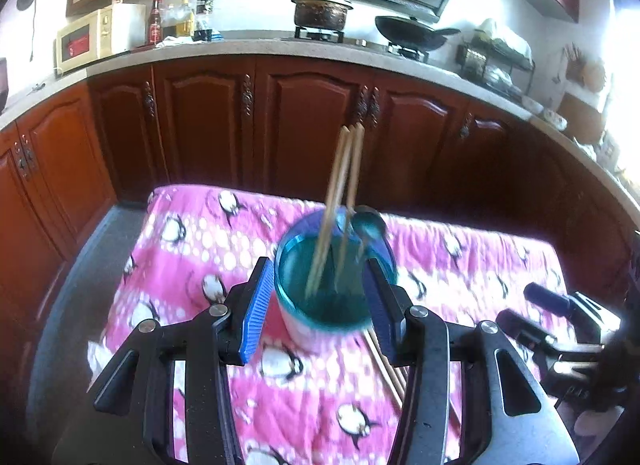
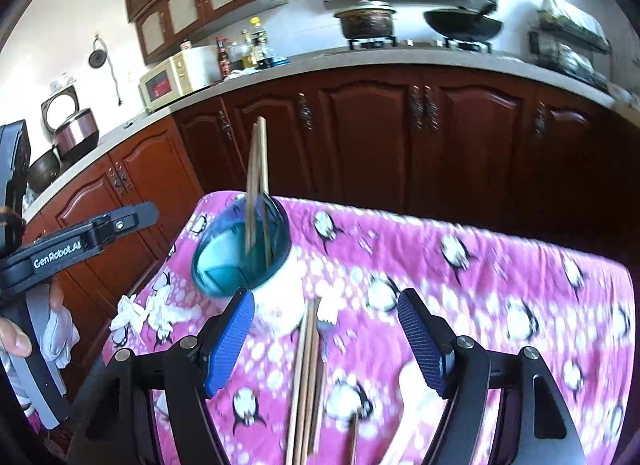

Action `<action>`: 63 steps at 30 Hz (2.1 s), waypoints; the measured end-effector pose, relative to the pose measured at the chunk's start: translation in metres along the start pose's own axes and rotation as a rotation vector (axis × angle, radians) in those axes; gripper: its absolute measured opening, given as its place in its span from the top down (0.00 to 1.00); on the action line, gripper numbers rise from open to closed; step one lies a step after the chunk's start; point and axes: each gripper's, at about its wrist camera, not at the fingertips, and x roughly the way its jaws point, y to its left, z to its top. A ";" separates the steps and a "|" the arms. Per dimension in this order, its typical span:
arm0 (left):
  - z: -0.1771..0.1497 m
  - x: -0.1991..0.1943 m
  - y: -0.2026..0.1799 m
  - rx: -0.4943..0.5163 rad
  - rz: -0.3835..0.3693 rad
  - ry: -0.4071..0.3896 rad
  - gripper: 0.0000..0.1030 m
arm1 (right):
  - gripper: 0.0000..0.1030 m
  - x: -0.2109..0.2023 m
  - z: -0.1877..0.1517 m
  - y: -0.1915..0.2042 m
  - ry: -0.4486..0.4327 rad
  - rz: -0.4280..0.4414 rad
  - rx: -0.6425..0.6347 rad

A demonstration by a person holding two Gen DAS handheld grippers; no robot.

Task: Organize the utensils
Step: 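Lower both open tools back toward the chopsticks and forks on the cloth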

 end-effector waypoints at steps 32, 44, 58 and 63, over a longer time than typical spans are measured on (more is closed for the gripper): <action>-0.109 0.088 -0.058 -0.098 -0.198 0.407 0.56 | 0.22 -0.022 -0.108 -0.084 0.182 -0.113 0.225; -0.117 0.145 -0.080 -0.064 -0.130 0.471 0.77 | 0.22 -0.004 -0.105 -0.086 0.213 -0.090 0.224; -0.145 0.089 -0.044 -0.071 -0.241 0.508 0.90 | 0.52 0.010 -0.104 -0.071 0.237 -0.021 0.213; -0.167 0.067 -0.037 -0.045 -0.268 0.542 0.90 | 0.52 0.012 -0.112 -0.065 0.266 0.004 0.218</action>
